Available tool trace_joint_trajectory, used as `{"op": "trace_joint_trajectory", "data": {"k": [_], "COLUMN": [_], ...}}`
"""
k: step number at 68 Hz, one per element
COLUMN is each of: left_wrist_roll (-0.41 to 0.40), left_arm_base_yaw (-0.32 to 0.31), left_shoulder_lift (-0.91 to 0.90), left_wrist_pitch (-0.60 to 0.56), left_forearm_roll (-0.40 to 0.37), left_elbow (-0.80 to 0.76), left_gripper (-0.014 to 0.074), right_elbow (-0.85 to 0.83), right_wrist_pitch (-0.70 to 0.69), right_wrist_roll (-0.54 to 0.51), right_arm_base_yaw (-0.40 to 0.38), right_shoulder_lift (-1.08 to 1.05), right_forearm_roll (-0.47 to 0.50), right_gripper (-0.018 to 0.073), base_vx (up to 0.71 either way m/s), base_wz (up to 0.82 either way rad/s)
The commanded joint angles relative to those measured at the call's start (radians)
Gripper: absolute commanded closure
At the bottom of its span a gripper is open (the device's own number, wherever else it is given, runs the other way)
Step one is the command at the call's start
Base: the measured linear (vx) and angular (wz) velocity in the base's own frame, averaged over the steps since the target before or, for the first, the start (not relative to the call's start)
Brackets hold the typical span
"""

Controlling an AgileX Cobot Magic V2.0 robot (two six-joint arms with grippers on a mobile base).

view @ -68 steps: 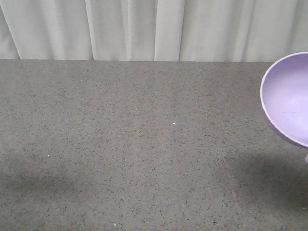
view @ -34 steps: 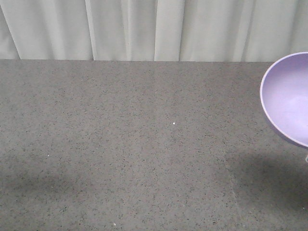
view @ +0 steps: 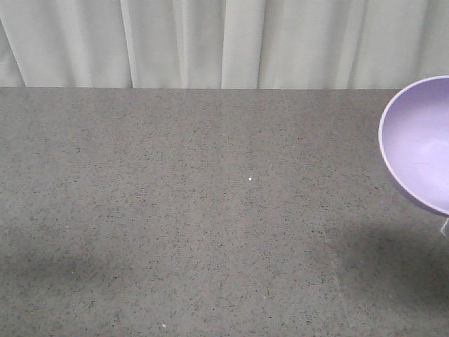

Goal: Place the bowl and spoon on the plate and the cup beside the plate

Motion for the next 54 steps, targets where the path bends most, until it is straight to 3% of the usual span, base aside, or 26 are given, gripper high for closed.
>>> {"op": "trace_joint_trajectory", "data": {"k": [1, 30, 54], "left_wrist_roll": [0.001, 0.001, 0.001], "left_arm_base_yaw": [-0.005, -0.005, -0.005], "left_shoulder_lift": [-0.015, -0.015, -0.015], "left_wrist_pitch": [-0.055, -0.055, -0.055], "left_forearm_roll": [-0.008, -0.008, -0.008], "left_elbow": [-0.027, -0.027, -0.027], "left_gripper": [0.0603, 0.0603, 0.0603], "right_elbow": [-0.027, -0.027, -0.027], "right_wrist_pitch": [-0.064, -0.064, -0.064], "right_wrist_roll": [-0.002, -0.002, -0.002], "right_arm_base_yaw": [-0.003, -0.003, -0.003], "right_shoulder_lift": [-0.005, -0.005, -0.005], "right_forearm_roll": [-0.001, -0.001, -0.001], "right_gripper": [0.0565, 0.0565, 0.0565], "base_vx": [-0.02, -0.04, -0.04], "base_wz": [-0.06, -0.16, -0.37]}}
